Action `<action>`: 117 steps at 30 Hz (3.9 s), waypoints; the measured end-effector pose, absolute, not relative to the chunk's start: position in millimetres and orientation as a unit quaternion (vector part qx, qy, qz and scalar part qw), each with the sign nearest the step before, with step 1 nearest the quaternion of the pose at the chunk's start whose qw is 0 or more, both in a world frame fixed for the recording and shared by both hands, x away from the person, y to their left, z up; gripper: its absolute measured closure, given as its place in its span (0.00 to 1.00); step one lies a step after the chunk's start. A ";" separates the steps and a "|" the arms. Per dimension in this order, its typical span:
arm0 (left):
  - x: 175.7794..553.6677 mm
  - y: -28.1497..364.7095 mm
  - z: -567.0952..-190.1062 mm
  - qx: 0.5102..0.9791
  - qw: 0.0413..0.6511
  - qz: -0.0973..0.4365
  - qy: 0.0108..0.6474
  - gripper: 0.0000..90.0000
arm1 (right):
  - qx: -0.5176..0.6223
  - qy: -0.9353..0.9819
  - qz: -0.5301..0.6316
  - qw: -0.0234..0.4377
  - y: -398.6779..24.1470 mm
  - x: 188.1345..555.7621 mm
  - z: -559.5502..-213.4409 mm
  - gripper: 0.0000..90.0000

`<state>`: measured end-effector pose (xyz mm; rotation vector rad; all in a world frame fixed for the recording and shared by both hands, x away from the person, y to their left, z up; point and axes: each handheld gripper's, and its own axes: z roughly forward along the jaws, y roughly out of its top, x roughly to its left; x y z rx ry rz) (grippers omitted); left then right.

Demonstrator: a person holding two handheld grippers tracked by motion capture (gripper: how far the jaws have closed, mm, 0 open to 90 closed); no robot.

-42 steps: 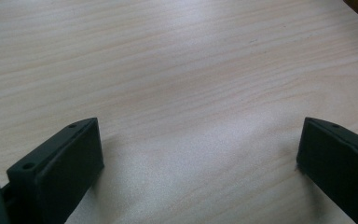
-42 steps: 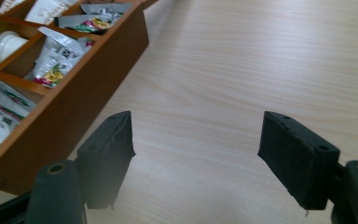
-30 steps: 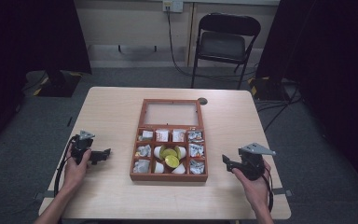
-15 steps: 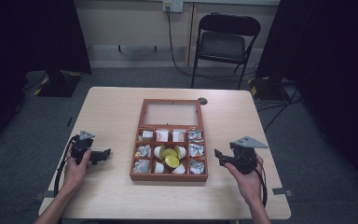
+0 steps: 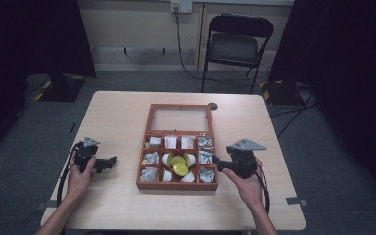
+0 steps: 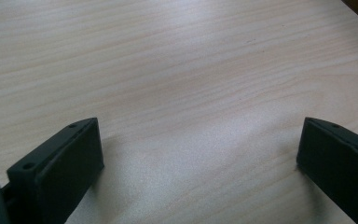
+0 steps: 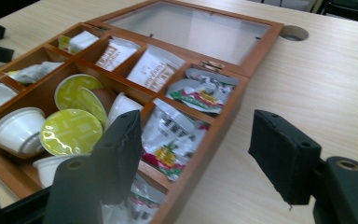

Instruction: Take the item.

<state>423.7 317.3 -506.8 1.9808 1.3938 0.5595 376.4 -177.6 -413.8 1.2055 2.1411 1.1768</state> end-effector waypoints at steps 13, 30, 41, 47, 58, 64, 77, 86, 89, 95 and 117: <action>423.7 317.3 -506.8 0.755 0.322 0.213 0.531 0.00 | 0.403 0.783 0.435 0.186 -149.0 384.7 -411.4 0.45; 423.7 317.4 -506.8 0.755 0.322 0.213 0.531 0.00 | 0.354 0.818 0.430 0.147 -104.4 394.7 -421.8 0.49; 423.7 317.3 -506.8 0.754 0.322 0.213 0.531 0.00 | 0.337 0.840 0.411 0.110 -82.8 394.8 -443.8 0.49; 423.7 317.3 -506.8 0.754 0.322 0.213 0.531 0.00 | 0.332 0.849 0.400 0.098 -75.5 395.1 -452.0 0.51; 423.7 317.3 -506.8 0.754 0.322 0.213 0.531 0.00 | 0.338 0.856 0.383 0.080 -72.6 398.6 -457.6 0.50; 423.7 317.3 -506.8 0.754 0.322 0.213 0.531 0.00 | 0.333 0.858 0.383 0.078 -71.5 398.7 -457.1 0.44; 423.7 317.3 -506.8 0.754 0.322 0.213 0.531 0.00 | 0.318 0.872 0.367 0.066 -66.4 397.7 -458.9 0.40; 423.8 317.4 -506.8 0.755 0.322 0.213 0.530 0.00 | 0.303 0.887 0.342 0.063 -60.7 396.8 -461.2 0.36; 423.7 317.4 -506.8 0.755 0.322 0.213 0.531 0.00 | 0.308 0.887 0.338 0.066 -59.9 397.6 -461.2 0.37; 423.7 317.3 -506.8 0.754 0.322 0.213 0.531 0.00 | 0.309 0.891 0.327 0.064 -59.7 400.2 -461.9 0.41; 423.7 317.3 -506.8 0.754 0.322 0.213 0.531 0.00 | 0.310 0.886 0.337 0.074 -61.5 399.1 -460.0 0.42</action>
